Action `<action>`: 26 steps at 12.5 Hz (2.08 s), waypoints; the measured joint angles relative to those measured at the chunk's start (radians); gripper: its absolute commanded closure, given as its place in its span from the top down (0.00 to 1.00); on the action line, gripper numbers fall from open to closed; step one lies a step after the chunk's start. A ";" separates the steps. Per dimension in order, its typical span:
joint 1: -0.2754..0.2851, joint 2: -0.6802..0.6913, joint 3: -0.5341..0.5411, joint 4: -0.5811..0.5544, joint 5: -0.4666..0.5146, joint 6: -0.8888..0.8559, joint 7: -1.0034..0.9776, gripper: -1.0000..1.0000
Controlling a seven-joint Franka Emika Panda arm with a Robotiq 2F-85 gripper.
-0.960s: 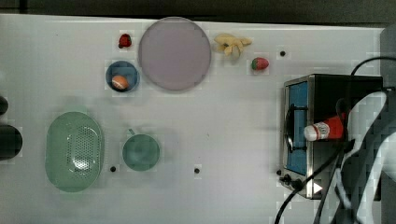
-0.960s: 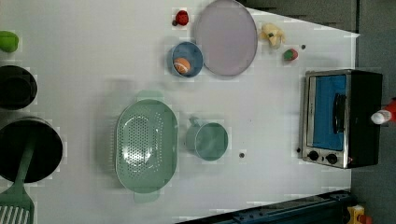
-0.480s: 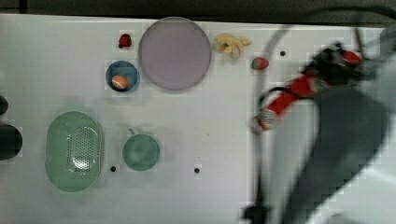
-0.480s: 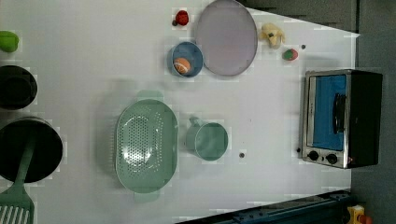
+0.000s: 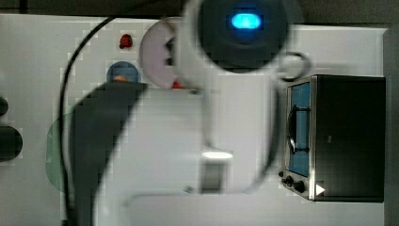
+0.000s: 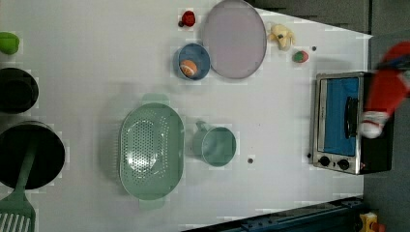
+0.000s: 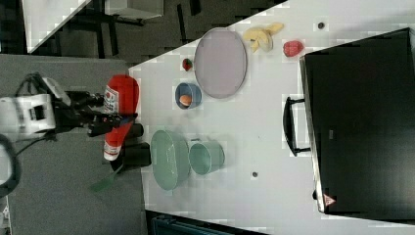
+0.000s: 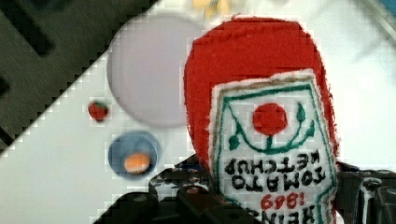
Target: Pick Ketchup from oven and place it on table.
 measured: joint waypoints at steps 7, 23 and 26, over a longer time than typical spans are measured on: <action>0.012 0.080 0.066 -0.488 -0.044 0.371 0.128 0.64; -0.030 0.179 -0.001 -0.607 -0.049 0.680 0.149 1.00; -0.016 -0.001 0.007 -0.467 -0.046 0.410 0.149 1.00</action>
